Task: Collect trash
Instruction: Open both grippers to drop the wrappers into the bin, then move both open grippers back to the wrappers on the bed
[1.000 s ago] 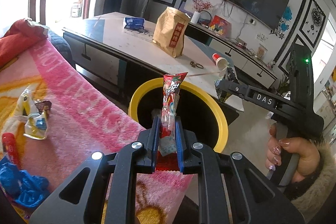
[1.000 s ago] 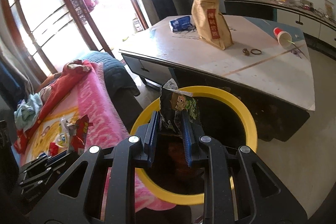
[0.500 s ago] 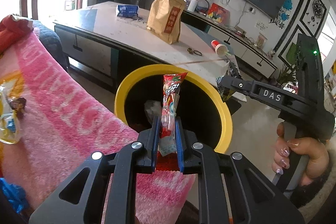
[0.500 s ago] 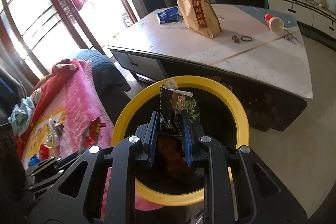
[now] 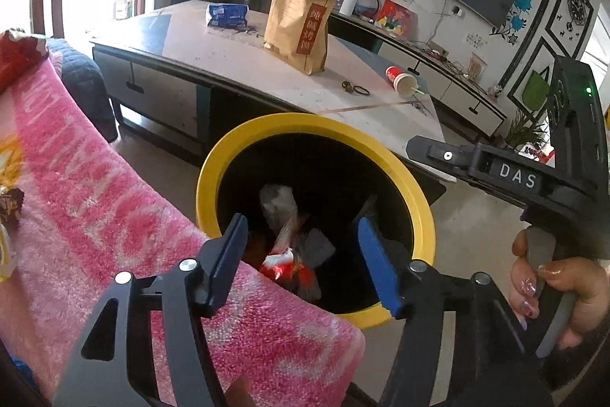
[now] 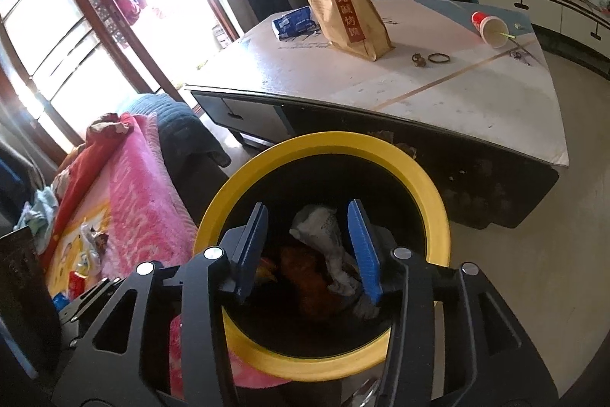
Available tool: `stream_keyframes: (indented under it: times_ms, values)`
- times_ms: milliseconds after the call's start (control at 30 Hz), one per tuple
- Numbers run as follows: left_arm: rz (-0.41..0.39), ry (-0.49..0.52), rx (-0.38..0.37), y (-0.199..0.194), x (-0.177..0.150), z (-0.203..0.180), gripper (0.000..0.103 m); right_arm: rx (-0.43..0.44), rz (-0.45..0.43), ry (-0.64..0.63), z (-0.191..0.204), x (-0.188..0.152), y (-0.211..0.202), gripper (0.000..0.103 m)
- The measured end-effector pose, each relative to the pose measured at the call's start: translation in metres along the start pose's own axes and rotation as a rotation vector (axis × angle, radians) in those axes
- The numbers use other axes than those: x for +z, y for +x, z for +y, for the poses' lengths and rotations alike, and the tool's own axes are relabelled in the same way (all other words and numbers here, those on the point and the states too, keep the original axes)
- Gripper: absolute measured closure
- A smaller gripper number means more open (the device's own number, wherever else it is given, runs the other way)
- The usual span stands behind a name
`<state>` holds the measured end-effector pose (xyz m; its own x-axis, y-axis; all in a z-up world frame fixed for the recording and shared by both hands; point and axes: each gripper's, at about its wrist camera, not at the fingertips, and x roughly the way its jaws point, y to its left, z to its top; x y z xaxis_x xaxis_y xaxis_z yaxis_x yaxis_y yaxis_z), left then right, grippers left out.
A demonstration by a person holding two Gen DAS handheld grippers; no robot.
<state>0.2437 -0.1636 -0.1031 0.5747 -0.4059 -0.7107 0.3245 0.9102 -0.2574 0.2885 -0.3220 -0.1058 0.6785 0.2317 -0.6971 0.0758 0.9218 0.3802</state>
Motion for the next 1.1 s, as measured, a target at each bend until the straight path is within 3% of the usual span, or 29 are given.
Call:
stream_keyframes:
  times_ms: [100, 333, 400, 667, 1100]
  values:
    - [-0.02, -0.002, 0.01, -0.008, 0.0, 0.001, 0.028, -0.007, -0.007, 0.002, 0.001, 0.0, -0.002, 0.06]
    - [-0.074, -0.016, 0.054, -0.037, 0.0, 0.008, 0.015, -0.01, -0.048, -0.057, 0.019, 0.001, -0.015, 0.053]
    - [-0.096, -0.019, 0.07, -0.048, 0.0, 0.011, 0.01, -0.006, -0.057, -0.069, 0.025, 0.0, -0.019, 0.046]
    - [-0.194, -0.03, 0.174, -0.094, -0.006, 0.027, 0.007, 0.028, -0.101, -0.127, 0.055, -0.005, -0.038, 0.036]
    - [-0.319, -0.083, 0.294, -0.168, -0.018, 0.058, 0.007, 0.119, -0.119, -0.243, 0.115, -0.028, -0.06, 0.029]
